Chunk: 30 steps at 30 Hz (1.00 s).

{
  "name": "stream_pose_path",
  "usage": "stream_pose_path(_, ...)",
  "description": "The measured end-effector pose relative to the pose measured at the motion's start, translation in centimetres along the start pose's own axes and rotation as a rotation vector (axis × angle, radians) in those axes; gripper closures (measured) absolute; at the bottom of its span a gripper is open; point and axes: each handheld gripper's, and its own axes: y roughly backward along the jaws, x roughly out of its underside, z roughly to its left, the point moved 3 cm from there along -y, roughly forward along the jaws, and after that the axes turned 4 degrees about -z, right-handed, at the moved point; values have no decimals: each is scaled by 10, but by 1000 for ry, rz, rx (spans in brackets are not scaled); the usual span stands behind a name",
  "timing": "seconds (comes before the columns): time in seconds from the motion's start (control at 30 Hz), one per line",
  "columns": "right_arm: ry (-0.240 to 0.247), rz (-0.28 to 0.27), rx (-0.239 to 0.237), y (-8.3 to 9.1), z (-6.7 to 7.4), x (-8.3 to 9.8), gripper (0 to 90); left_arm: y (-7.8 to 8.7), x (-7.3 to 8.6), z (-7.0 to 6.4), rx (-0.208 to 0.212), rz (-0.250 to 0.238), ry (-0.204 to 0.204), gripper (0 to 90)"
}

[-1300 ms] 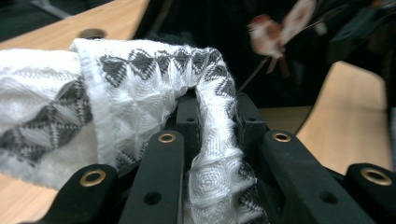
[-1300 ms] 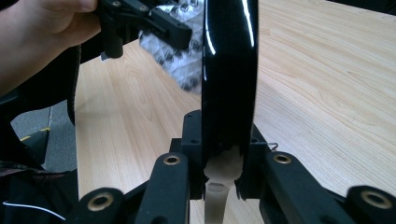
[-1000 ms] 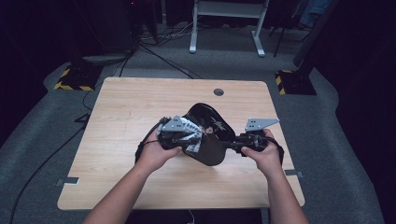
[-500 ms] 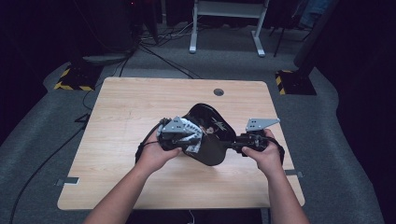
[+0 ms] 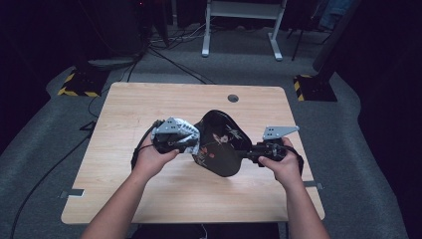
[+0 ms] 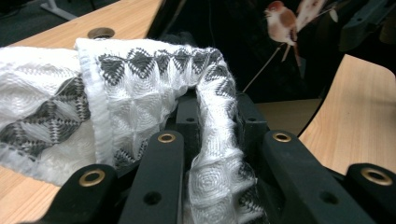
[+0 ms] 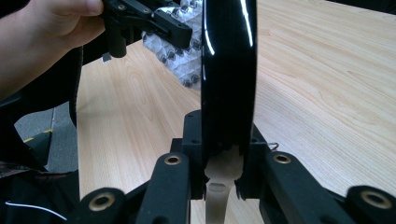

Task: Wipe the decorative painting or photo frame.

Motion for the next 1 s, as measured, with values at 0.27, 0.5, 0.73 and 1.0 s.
stream_pose_path(0.27, -2, -3, 1, -1, 0, 0, 781, 2, 3, 4, -27, 1, 6, 763)
stream_pose_path(0.5, -1, -3, 2, -1, 1, 0, 781, -14, 2, -18, 42, 19, -11, 760)
stream_pose_path(0.73, 0, -3, 1, -1, 1, 0, 783, -30, -5, -42, 108, 36, -55, 758)
stream_pose_path(1.0, -3, -1, 0, 0, 0, 0, 784, -28, -3, -38, 92, 55, -65, 763)
